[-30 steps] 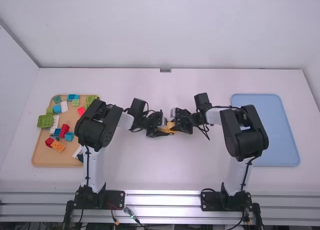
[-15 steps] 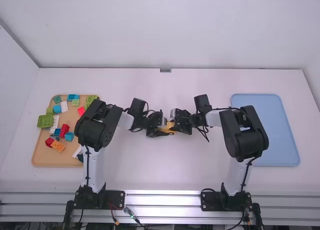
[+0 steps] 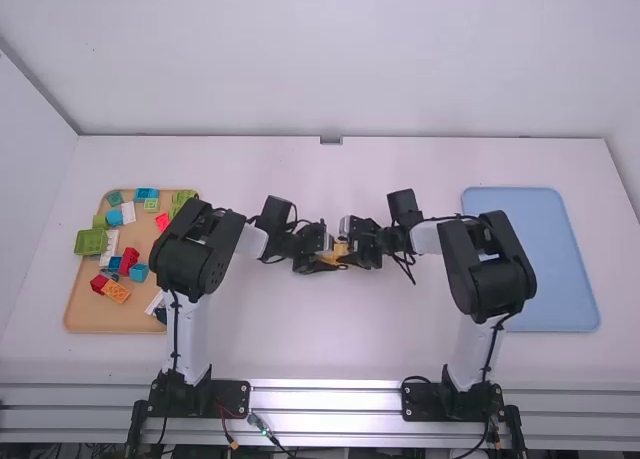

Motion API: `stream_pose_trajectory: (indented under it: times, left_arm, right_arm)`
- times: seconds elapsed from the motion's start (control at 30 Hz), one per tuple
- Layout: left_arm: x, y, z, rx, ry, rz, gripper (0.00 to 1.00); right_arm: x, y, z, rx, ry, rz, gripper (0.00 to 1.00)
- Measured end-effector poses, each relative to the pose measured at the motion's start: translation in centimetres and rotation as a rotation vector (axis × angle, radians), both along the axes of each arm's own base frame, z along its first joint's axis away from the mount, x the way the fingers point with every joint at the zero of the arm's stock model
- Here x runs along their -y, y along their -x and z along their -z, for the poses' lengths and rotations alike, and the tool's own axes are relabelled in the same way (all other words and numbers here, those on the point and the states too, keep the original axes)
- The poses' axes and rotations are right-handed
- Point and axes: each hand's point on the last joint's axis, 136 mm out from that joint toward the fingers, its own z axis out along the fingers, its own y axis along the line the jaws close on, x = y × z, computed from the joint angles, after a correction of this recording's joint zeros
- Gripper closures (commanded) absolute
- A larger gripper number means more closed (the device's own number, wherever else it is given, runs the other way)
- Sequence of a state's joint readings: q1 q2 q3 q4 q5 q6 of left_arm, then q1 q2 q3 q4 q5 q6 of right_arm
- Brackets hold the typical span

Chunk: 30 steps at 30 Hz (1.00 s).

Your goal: Assemble lego blocks to make yellow taxi

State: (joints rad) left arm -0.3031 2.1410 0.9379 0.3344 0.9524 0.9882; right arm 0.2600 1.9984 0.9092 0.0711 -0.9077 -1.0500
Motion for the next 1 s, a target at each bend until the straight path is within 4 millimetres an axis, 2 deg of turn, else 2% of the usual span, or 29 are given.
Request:
stream_pose_trajectory:
  times: [0.13, 0.2, 0.23, 0.3, 0.4, 0.5, 0.77, 0.9, 1.0]
  left_arm:
    - [0.0, 0.0, 0.0, 0.0, 0.0, 0.0, 0.45]
    - [0.0, 0.0, 0.0, 0.0, 0.0, 0.0, 0.45]
    - [0.0, 0.0, 0.0, 0.0, 0.0, 0.001, 0.45]
    - [0.0, 0.0, 0.0, 0.0, 0.0, 0.0, 0.45]
    - [0.0, 0.0, 0.0, -0.001, 0.0, 0.0, 0.45]
    - [0.0, 0.0, 0.0, 0.0, 0.0, 0.0, 0.45]
    - [0.0, 0.0, 0.0, -0.001, 0.0, 0.0, 0.46]
    - [0.0, 0.0, 0.0, 0.0, 0.0, 0.0, 0.47]
    - [0.0, 0.0, 0.0, -0.003, 0.0, 0.0, 0.47]
  right_arm:
    - [0.7, -0.1, -0.8, -0.032, -0.04, 0.018, 0.42]
    - [1.2, -0.1, -2.3, -0.031, -0.082, 0.019, 0.47]
    - [1.4, -0.2, -2.9, -0.021, -0.094, 0.018, 0.55]
    - [1.7, -0.8, -4.8, 0.03, -0.136, 0.015, 1.0]
    - [2.1, -1.1, -5.8, 0.053, -0.152, 0.021, 1.0]
    - [2.0, -1.1, -5.5, 0.04, -0.134, 0.031, 1.0]
    - [0.3, 0.0, -3.4, -0.016, -0.051, 0.026, 1.0]
    - [0.5, 1.1, -1.4, -0.094, 0.011, 0.035, 1.0]
    - [0.6, 1.3, -1.1, -0.109, 0.017, 0.036, 1.0]
